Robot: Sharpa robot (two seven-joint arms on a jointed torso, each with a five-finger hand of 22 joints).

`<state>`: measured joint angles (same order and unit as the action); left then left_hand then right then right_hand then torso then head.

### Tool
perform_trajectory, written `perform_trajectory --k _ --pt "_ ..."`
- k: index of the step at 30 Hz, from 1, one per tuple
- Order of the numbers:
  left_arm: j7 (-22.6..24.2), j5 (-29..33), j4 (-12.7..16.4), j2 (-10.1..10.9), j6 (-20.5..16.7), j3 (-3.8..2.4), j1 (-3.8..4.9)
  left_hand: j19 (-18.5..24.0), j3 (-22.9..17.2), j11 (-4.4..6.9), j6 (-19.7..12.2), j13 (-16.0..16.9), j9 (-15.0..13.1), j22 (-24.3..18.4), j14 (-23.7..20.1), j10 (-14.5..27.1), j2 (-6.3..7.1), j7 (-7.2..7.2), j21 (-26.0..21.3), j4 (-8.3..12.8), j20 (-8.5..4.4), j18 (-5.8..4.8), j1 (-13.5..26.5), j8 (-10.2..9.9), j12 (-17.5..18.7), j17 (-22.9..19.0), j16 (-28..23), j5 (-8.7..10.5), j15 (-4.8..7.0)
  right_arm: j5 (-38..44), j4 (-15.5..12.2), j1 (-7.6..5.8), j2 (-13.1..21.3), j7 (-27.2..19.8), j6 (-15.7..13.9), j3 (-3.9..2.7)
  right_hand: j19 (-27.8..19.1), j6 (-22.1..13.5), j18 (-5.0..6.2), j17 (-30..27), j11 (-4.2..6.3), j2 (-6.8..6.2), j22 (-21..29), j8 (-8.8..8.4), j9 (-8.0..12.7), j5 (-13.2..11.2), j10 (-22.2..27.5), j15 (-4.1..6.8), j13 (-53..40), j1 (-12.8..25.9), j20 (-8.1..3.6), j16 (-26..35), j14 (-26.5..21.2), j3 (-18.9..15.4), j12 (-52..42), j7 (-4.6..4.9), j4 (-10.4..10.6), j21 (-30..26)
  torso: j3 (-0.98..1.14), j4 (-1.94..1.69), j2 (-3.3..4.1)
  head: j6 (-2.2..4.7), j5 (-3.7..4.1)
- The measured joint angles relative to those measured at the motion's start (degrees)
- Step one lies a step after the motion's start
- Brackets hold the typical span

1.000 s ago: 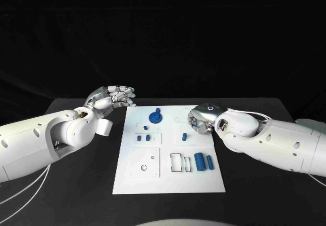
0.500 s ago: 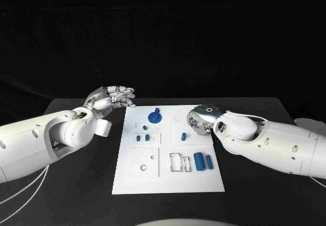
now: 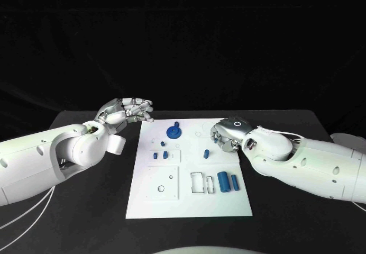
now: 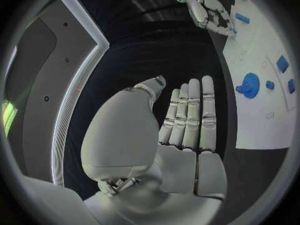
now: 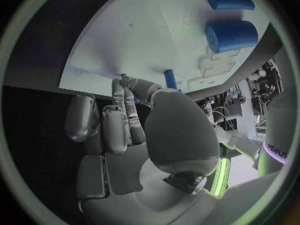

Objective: Assemble the parts on the task board

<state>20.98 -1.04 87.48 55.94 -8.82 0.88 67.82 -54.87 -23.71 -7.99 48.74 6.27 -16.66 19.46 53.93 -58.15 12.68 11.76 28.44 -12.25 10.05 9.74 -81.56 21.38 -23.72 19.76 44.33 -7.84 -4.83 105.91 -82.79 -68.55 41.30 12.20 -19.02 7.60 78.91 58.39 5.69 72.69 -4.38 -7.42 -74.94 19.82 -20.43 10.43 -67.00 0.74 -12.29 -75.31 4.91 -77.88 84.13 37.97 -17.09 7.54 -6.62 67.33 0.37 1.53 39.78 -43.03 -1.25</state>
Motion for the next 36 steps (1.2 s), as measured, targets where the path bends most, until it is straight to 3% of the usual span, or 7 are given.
perform_trajectory --k 12,26,32,36 --pt "-0.7 -0.7 -0.3 -0.1 1.1 0.0 -0.01 0.2 0.2 0.0 0.0 0.0 0.0 -0.1 0.0 0.0 0.06 0.0 0.0 0.2 0.21 0.0 0.1 0.0 0.0 0.0 0.0 0.0 0.0 0.0 -2.5 -0.55 1.7 0.0 -2.4 -0.37 0.0 0.1 0.01 0.0 -0.01 -0.06 0.0 0.2 -0.1 0.0 -0.2 0.0 0.1 -0.1 0.01 0.0 0.0 0.1 0.0 0.07 -0.1 0.4 0.03 0.01 -0.01 0.24 -0.09" --pt "-1.2 -0.9 -0.4 -0.4 1.6 0.01 -0.03 0.2 0.3 -0.21 -0.4 0.0 0.0 -0.2 -0.2 0.2 0.06 0.01 -0.3 0.0 0.2 0.0 0.1 0.0 0.0 0.0 0.0 0.0 -0.2 -0.8 -9.8 -1.64 3.6 0.1 -3.9 -0.65 0.2 0.1 0.02 0.0 0.07 -0.07 0.0 0.2 -0.1 0.0 -0.3 -0.01 0.1 -0.1 -0.19 0.0 0.0 0.0 0.0 0.07 0.0 0.9 0.02 0.07 -0.03 0.24 -0.55" --pt "-1.3 -0.9 -0.5 -0.6 1.8 0.01 -0.06 0.2 0.3 -0.09 -0.4 0.1 0.0 -0.3 -0.2 0.3 0.06 0.01 -0.5 0.0 0.2 0.0 0.1 -0.2 0.0 0.0 0.0 0.0 -0.2 -1.2 -12.2 -1.7 1.6 -0.1 -4.2 -0.67 0.2 0.1 0.02 0.0 -0.01 -0.07 0.0 0.12 -0.2 0.0 -0.4 -0.01 0.1 0.0 -0.19 0.0 0.0 0.0 0.2 0.06 0.0 0.9 0.01 -0.03 -0.04 0.24 -1.31" --pt "-1.3 -0.9 -0.5 -0.7 1.8 0.01 -0.08 0.2 0.3 -0.12 -0.5 0.1 0.0 -0.4 -0.3 0.5 0.06 0.12 -0.5 0.0 0.2 0.0 0.1 -0.2 0.0 0.0 0.0 0.0 -0.32 -1.6 -12.7 -1.67 0.2 -0.3 -4.2 -0.67 0.2 0.0 0.02 -0.1 0.19 -0.08 0.0 0.11 -0.2 -0.1 -0.6 -0.01 0.1 0.0 -0.19 0.0 0.0 0.0 0.2 -0.02 0.0 0.9 -0.02 -0.08 -0.03 0.21 -2.38"
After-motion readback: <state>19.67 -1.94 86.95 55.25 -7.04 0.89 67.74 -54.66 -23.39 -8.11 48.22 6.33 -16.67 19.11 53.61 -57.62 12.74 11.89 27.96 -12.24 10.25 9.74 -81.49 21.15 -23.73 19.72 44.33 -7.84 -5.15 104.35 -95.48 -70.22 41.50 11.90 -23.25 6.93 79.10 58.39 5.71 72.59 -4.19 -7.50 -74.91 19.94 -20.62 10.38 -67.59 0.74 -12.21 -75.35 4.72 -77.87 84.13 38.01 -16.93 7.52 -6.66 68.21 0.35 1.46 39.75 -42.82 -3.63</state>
